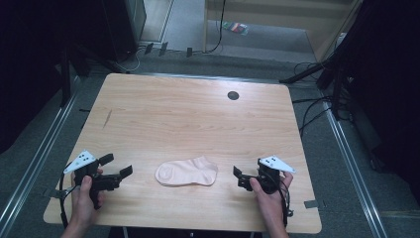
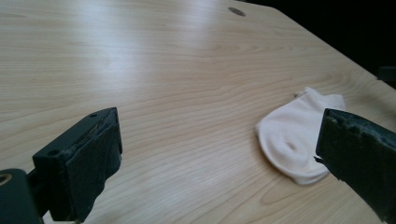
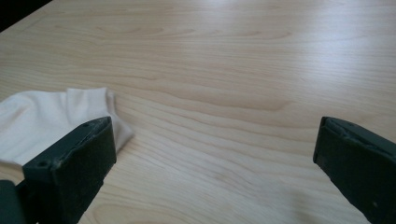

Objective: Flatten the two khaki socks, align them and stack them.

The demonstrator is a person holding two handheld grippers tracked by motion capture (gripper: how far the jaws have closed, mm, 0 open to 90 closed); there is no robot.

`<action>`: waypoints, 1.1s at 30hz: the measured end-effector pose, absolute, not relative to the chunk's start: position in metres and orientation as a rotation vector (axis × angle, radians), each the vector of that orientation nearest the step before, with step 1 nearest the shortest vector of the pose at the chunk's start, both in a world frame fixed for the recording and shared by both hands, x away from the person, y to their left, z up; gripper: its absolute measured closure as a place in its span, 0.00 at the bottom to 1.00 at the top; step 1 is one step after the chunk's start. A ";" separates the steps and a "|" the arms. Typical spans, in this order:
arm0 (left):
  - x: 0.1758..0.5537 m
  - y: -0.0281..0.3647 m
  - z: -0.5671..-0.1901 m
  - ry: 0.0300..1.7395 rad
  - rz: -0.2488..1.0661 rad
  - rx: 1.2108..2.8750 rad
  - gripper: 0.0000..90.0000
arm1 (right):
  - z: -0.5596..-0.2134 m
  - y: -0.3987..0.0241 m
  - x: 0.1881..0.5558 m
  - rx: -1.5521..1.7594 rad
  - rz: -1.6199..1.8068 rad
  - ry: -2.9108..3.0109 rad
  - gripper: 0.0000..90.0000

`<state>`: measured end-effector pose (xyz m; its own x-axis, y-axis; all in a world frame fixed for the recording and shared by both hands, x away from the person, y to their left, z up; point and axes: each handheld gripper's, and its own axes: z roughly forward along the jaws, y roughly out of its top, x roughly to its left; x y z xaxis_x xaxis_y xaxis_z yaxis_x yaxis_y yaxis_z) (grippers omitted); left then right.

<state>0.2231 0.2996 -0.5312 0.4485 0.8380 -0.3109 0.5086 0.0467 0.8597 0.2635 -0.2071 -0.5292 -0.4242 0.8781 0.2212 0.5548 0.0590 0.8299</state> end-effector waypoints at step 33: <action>0.200 0.376 -0.547 1.358 0.553 1.630 0.01 | -0.546 -0.304 0.233 1.571 1.196 1.844 0.00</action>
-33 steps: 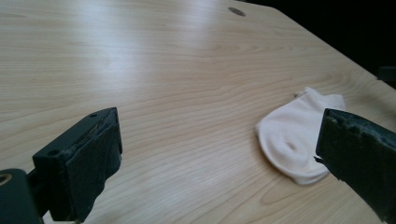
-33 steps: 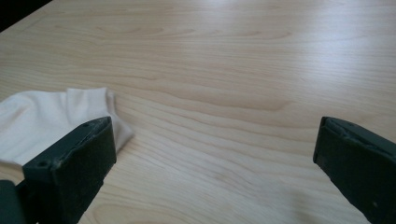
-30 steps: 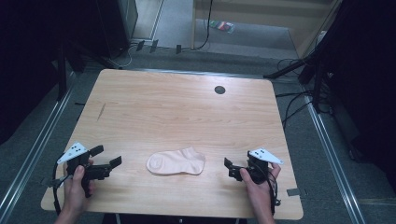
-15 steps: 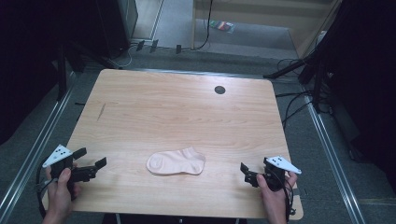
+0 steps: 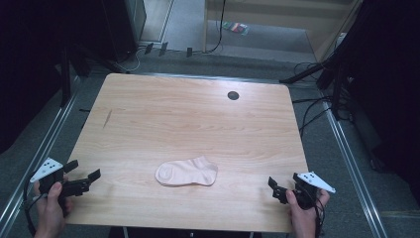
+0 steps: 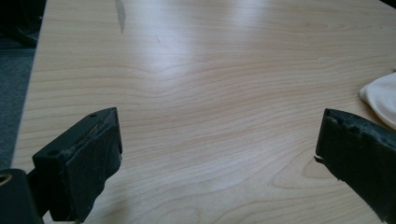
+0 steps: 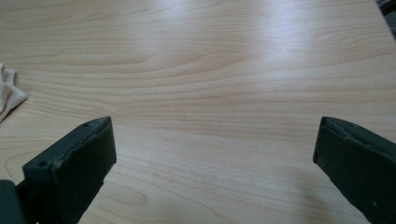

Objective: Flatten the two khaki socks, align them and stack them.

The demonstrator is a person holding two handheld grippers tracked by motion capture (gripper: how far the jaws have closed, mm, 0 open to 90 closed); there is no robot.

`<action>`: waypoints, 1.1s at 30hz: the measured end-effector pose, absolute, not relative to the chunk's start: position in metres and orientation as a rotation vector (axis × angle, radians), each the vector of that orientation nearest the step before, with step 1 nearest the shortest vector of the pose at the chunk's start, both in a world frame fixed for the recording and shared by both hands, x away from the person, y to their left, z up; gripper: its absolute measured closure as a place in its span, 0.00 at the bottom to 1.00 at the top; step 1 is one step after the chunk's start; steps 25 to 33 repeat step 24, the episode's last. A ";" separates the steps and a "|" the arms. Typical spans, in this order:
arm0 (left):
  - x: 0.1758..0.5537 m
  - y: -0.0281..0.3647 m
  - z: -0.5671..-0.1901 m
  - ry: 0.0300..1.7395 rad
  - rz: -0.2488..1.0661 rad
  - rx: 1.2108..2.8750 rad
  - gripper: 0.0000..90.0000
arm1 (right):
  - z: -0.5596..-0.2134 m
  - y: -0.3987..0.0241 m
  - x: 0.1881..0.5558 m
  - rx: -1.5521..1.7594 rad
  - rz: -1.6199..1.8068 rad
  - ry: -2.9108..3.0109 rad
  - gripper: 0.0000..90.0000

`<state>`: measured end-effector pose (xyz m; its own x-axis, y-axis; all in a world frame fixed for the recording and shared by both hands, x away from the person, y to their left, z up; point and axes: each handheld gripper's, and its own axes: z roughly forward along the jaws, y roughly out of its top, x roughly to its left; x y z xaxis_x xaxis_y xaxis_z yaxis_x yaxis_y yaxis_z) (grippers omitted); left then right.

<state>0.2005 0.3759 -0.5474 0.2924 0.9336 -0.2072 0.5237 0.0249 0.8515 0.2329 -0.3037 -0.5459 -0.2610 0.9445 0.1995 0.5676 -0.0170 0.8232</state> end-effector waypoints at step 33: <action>0.203 0.378 -0.551 1.343 0.591 1.652 0.01 | -0.549 -0.327 0.218 1.593 1.170 1.818 0.00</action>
